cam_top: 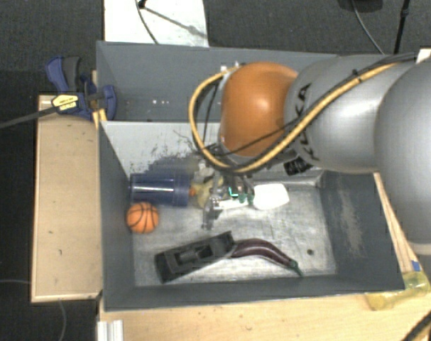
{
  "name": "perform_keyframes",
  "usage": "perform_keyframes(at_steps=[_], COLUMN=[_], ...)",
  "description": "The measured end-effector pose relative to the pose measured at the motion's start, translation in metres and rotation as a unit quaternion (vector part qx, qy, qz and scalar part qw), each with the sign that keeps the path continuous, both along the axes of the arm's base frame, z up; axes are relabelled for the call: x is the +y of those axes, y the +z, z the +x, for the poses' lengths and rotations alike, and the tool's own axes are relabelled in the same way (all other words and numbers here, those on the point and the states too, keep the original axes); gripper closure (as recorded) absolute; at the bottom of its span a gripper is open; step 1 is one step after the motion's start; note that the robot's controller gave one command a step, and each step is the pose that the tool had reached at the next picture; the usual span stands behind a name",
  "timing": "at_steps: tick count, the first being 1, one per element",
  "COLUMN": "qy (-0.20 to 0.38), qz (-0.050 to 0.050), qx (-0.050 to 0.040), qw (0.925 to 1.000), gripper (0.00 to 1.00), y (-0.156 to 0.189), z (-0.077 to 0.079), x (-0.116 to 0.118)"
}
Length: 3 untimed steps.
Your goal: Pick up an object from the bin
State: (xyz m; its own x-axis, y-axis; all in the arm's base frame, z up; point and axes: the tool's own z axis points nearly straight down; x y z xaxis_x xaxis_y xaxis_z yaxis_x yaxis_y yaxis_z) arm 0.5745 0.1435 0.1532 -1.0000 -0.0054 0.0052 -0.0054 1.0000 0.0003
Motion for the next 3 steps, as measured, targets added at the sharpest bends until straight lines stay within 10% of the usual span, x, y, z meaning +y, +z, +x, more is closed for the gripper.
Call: perform_keyframes(at_steps=[1, 3], qy=[-0.002, 0.157], qz=[0.001, 0.000], qx=[-0.0040, -0.0018], qw=[1.0000, 0.9876], gripper=[0.00, 0.00], y=[0.005, -0.030], z=[0.002, -0.080], x=[-0.001, 0.026])
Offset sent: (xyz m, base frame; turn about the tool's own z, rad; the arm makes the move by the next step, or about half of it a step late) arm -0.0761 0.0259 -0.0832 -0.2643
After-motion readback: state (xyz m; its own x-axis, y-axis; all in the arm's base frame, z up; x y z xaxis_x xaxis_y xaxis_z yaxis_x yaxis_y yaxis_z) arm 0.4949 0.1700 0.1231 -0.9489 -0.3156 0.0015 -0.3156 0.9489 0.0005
